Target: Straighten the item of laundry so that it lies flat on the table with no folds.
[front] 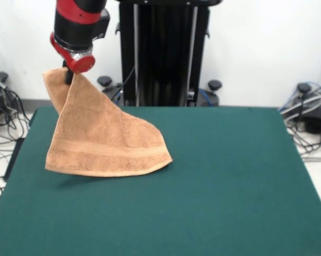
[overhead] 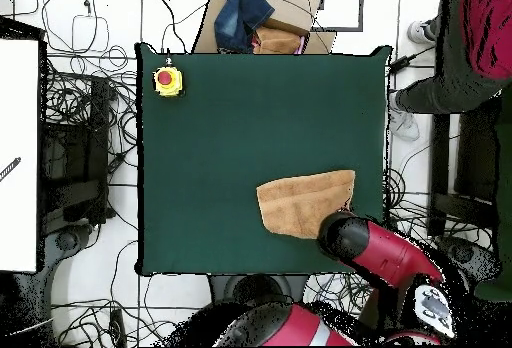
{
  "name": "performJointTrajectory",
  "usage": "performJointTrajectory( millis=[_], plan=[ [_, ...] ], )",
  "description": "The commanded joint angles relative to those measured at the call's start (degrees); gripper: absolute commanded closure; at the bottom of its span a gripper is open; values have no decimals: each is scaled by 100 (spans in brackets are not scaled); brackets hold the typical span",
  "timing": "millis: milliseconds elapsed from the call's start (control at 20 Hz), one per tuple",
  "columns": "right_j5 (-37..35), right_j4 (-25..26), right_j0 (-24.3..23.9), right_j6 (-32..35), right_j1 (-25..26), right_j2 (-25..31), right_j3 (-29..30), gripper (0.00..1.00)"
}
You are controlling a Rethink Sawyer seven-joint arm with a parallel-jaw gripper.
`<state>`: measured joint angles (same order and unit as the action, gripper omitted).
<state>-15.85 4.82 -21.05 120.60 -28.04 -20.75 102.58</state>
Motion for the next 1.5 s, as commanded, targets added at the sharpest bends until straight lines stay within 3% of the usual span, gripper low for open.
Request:
performJointTrajectory(
  millis=[50, 300, 500, 750, 1500],
  plan=[
    [-434, 10, 67, 580, 244, 170, 161, 100],
    [-816, -141, 87, 689, 259, 123, 217, 100],
    [-1536, -347, 119, 862, 238, 48, 316, 100],
    [-1786, -321, 54, 830, 287, 80, 230, 100],
    [-1663, -181, 76, 864, 398, 47, -7, 100]
  ],
)
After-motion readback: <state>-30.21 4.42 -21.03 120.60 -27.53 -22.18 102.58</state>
